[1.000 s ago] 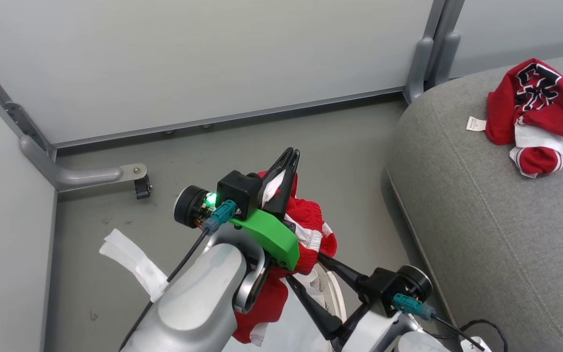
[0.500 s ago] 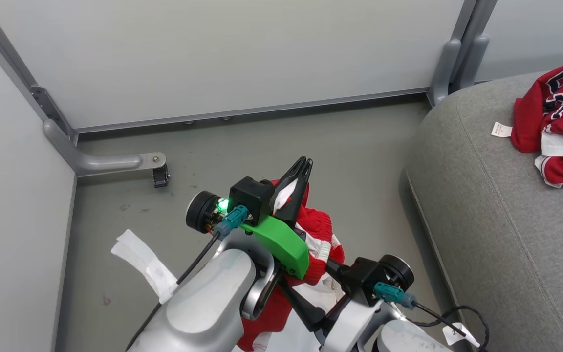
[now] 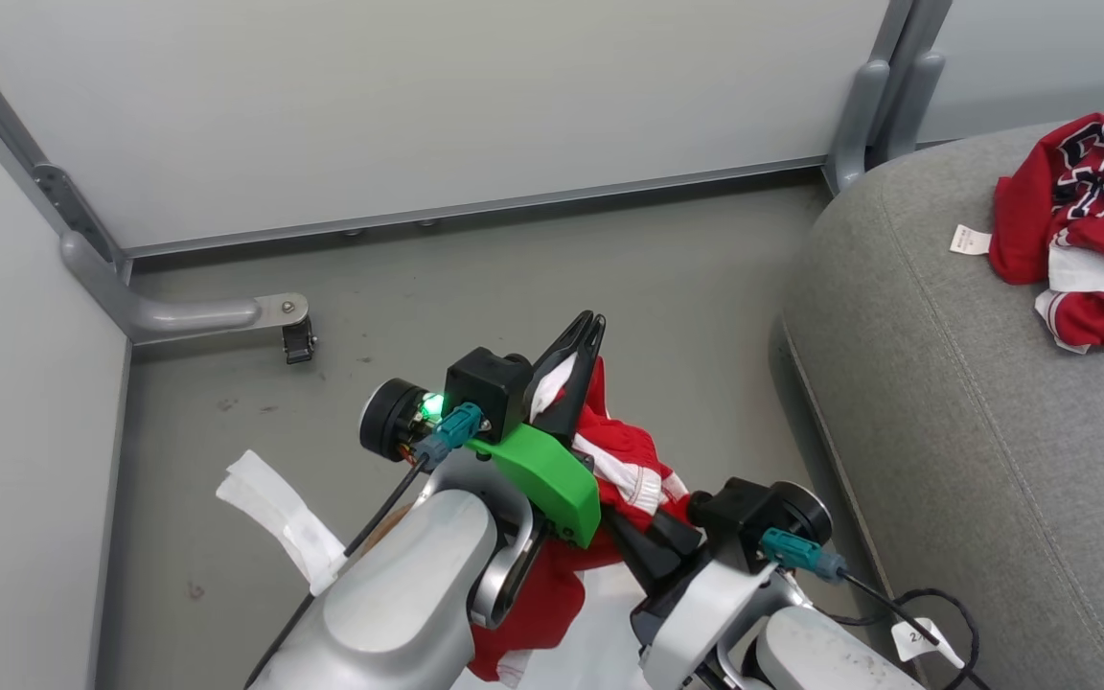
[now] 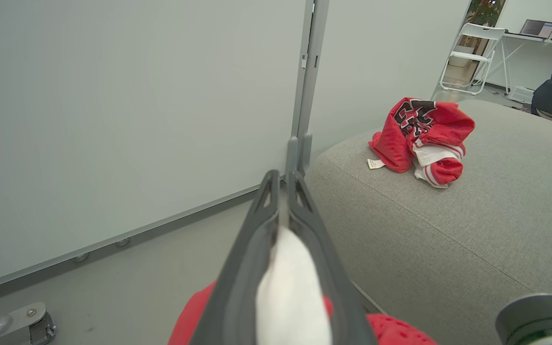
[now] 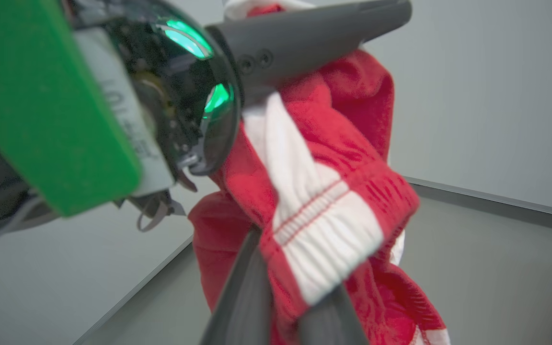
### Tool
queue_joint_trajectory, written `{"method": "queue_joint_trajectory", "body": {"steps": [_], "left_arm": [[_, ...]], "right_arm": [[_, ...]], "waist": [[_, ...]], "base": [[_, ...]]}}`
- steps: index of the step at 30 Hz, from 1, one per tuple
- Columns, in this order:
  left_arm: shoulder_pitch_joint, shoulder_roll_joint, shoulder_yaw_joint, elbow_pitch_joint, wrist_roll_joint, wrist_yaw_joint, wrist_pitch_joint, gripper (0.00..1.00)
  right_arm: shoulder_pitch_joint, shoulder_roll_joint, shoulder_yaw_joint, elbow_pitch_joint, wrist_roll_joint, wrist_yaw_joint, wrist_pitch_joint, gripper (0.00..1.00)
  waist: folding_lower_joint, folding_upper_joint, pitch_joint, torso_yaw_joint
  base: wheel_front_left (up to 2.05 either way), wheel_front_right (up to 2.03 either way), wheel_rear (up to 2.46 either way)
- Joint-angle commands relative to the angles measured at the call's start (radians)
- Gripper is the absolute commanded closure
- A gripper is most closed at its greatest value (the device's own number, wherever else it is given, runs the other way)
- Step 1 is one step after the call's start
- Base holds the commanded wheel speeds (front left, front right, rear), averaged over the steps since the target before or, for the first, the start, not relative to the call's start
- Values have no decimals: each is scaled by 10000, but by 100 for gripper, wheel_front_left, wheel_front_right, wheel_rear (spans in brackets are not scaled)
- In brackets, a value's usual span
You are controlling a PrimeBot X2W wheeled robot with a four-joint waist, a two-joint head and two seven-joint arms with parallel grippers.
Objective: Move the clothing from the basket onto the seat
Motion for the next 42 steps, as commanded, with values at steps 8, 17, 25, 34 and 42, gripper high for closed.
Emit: {"method": "queue_joint_trajectory", "body": {"steps": [8, 17, 25, 34, 42], "left_arm": [[425, 42, 586, 328, 419, 75, -25, 0], [901, 220, 1454, 108, 1519, -102, -22, 0], [1949, 322, 2386, -667, 2418, -513, -20, 0], [2111, 123, 2532, -401, 2845, -1144, -22, 0], [1867, 31, 2328, -190, 2678, -1389, -22, 0]], "right_arm": [[391, -213, -978, -292, -137, -14, -25, 100], [659, -321, -1883, -834, -345, -13, -25, 100], [943, -328, -2297, -1226, -384, -13, -25, 100], [1592, -298, -3386, -1795, -555, -14, -25, 100], [2055, -258, -4631, -2441, -977, -13, -25, 100]], "waist": [[0, 0, 172, -716], [0, 0, 360, -2271], [0, 0, 417, -4035], [0, 0, 605, -4868], [0, 0, 831, -4970]], "base": [[0, 0, 0], [0, 0, 0], [0, 0, 0], [0, 0, 0], [3, 3, 3]]}}
